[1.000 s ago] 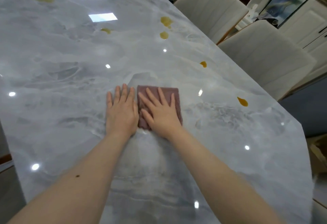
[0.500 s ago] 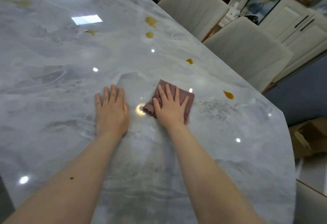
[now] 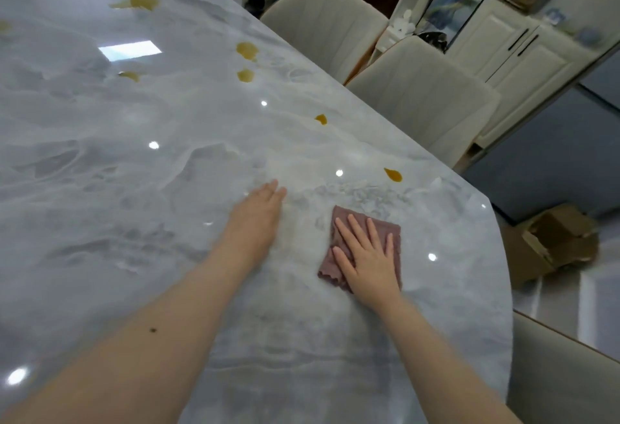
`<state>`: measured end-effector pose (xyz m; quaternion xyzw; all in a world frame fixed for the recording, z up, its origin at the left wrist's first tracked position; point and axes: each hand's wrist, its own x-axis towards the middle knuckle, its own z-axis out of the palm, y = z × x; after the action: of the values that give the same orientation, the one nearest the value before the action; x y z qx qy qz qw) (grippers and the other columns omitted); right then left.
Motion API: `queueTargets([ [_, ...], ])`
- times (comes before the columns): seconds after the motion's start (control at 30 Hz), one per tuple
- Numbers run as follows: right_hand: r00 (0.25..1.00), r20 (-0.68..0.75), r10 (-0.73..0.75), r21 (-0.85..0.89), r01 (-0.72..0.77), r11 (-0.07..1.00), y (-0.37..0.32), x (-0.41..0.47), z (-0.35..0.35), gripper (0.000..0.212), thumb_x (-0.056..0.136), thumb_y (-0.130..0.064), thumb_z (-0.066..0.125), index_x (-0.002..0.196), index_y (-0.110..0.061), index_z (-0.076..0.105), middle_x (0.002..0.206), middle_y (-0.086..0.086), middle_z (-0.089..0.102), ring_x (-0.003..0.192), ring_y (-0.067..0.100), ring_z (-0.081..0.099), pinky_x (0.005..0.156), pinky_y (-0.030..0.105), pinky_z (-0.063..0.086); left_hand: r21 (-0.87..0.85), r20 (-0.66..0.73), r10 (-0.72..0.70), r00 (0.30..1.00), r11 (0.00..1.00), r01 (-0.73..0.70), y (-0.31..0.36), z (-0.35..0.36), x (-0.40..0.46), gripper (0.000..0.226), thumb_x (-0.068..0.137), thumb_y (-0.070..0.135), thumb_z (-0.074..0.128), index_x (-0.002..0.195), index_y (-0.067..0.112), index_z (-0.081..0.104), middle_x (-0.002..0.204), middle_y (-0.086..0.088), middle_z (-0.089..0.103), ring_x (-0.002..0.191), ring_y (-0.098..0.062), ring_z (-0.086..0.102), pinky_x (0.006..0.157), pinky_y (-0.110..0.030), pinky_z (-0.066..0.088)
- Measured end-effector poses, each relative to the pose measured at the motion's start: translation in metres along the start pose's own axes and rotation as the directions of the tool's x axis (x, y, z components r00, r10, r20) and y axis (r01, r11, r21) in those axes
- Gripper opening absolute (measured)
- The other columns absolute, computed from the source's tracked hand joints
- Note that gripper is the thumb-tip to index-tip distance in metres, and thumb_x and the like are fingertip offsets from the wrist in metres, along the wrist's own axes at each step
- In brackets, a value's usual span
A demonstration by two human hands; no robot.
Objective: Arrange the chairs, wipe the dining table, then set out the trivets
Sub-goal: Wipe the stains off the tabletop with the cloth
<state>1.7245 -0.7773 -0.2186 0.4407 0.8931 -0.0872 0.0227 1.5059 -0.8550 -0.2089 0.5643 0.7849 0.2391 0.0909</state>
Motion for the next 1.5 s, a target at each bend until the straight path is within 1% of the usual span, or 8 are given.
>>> queueTargets([
  [0.23, 0.948, -0.036, 0.318, 0.056, -0.315, 0.947, 0.043, 0.064, -0.01, 0.058, 0.098, -0.054, 0.025, 0.151, -0.042, 0.005, 0.16, -0.013, 0.0, 0.148, 0.022, -0.006, 0.114, 0.06, -0.008, 0.155, 0.102, -0.014, 0.995, 0.988, -0.002, 0.054, 0.046, 0.04, 0.058, 0.099, 0.039, 0.018, 0.151, 0.013, 0.017, 0.159, -0.008, 0.011, 0.147, -0.024, 0.006, 0.117, -0.036, -0.003],
  [0.3, 0.927, -0.029, 0.374, 0.088, -0.37, 0.925, 0.046, 0.088, -0.012, 0.059, 0.098, -0.054, 0.023, 0.152, -0.039, 0.003, 0.161, -0.011, -0.002, 0.148, 0.024, -0.008, 0.112, 0.063, -0.009, 0.136, 0.055, -0.059, 0.997, 0.989, 0.051, 0.059, 0.053, 0.05, 0.069, 0.092, 0.045, 0.008, 0.149, 0.009, 0.025, 0.157, -0.012, 0.018, 0.146, -0.027, 0.012, 0.118, -0.038, -0.001],
  [0.43, 0.973, -0.022, 0.231, 0.029, -0.23, 0.973, 0.049, 0.084, -0.013, 0.06, 0.095, -0.057, 0.016, 0.151, -0.039, 0.002, 0.161, -0.011, -0.003, 0.148, 0.024, -0.008, 0.112, 0.063, -0.008, 0.145, -0.042, -0.071, 0.997, 0.987, 0.076, 0.067, 0.065, 0.068, 0.062, 0.089, 0.035, 0.026, 0.129, -0.003, 0.054, 0.135, -0.023, 0.052, 0.128, -0.038, 0.047, 0.109, -0.05, 0.028],
  [0.53, 1.0, 0.01, 0.028, -0.036, -0.028, 0.999, 0.079, 0.048, -0.018, 0.067, 0.085, -0.065, 0.003, 0.149, -0.046, -0.001, 0.158, -0.019, -0.005, 0.148, 0.018, -0.01, 0.116, 0.055, -0.009, 0.106, -0.008, -0.085, 0.996, 0.991, 0.086, 0.078, 0.071, 0.083, 0.07, 0.089, 0.04, 0.016, 0.137, -0.001, 0.045, 0.144, -0.021, 0.042, 0.137, -0.034, 0.035, 0.115, -0.045, 0.017],
  [0.93, 0.933, -0.022, 0.359, 0.06, -0.358, 0.932, 0.118, 0.157, -0.033, 0.058, 0.099, -0.053, 0.021, 0.152, -0.037, 0.005, 0.161, -0.009, -0.003, 0.148, 0.025, -0.009, 0.112, 0.064, -0.008, 0.185, -0.065, -0.065, 0.996, 0.98, 0.076, 0.074, 0.1, 0.098, 0.067, 0.093, 0.036, 0.006, 0.144, 0.001, 0.035, 0.151, -0.016, 0.032, 0.142, -0.029, 0.026, 0.117, -0.038, 0.009],
  [1.2, 0.993, 0.002, -0.121, -0.013, 0.121, 0.993, 0.111, 0.087, -0.027, 0.063, 0.088, -0.064, 0.01, 0.149, -0.047, 0.005, 0.159, -0.019, -0.002, 0.148, 0.017, -0.009, 0.116, 0.054, -0.009, 0.174, -0.078, -0.059, 0.995, 0.982, 0.072, 0.072, 0.099, 0.097, 0.064, 0.095, 0.033, 0.011, 0.141, 0.0, 0.039, 0.148, -0.018, 0.037, 0.139, -0.031, 0.032, 0.115, -0.033, 0.005],
  [1.33, 0.995, -0.005, 0.099, 0.003, -0.099, 0.995, 0.159, 0.106, -0.034, 0.058, 0.095, -0.061, 0.02, 0.149, -0.046, 0.005, 0.158, -0.018, -0.005, 0.148, 0.018, -0.009, 0.116, 0.056, -0.007, 0.178, -0.09, -0.055, 0.994, 0.981, 0.071, 0.073, 0.1, 0.096, 0.066, 0.094, 0.033, 0.006, 0.143, 0.0, 0.035, 0.15, -0.017, 0.034, 0.141, -0.031, 0.029, 0.117, -0.036, 0.008],
  [1.5, 0.969, -0.018, 0.247, 0.055, -0.246, 0.968, 0.114, 0.169, -0.032, 0.057, 0.099, -0.053, 0.025, 0.151, -0.04, 0.008, 0.161, -0.011, -0.002, 0.148, 0.024, -0.008, 0.112, 0.063, -0.01, 0.172, -0.092, -0.051, 0.994, 0.983, 0.066, 0.073, 0.1, 0.097, 0.067, 0.093, 0.034, 0.005, 0.143, 0.0, 0.035, 0.151, -0.016, 0.033, 0.142, -0.03, 0.027, 0.117, -0.037, 0.009],
])
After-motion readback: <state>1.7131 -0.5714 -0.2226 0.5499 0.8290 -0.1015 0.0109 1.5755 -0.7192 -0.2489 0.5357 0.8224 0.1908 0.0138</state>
